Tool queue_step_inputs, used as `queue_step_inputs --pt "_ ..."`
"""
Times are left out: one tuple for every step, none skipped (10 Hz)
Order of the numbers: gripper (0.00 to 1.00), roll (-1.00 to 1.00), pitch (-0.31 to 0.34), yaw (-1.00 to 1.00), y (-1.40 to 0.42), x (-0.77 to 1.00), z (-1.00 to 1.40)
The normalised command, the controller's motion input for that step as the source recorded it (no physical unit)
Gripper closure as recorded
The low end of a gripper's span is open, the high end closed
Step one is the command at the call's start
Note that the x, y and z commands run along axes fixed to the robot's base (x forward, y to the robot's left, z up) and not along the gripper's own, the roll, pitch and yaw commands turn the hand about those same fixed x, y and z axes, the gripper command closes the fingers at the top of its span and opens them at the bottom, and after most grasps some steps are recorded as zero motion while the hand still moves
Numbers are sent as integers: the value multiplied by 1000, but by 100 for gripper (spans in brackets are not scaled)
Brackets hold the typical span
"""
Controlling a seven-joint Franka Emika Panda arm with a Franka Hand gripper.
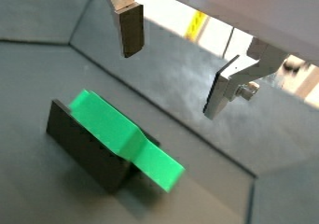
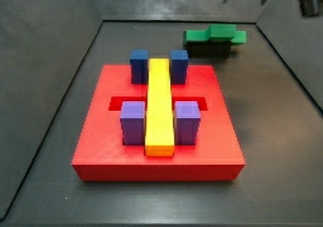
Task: Pick up the green object. Move up. Place the green object on the fixture. Regrasp the green object. Move to above the board. Insert the green object.
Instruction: Regrasp the green object.
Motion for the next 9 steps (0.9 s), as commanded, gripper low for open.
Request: queue_step_inputs --pt "0 454 154 363 -217 0 -269" --pt "0 297 66 269 -166 0 -297" --pt "0 434 100 234 -51 0 -400" --pt "0 449 114 243 0 -20 -431" --pt "0 606 166 226 0 -100 -434" --pt "0 566 194 186 0 -134 -346" --pt "0 446 206 111 0 -166 -249" --pt "0 189 137 100 -100 0 -91" --pt "0 46 0 177 -134 40 -3"
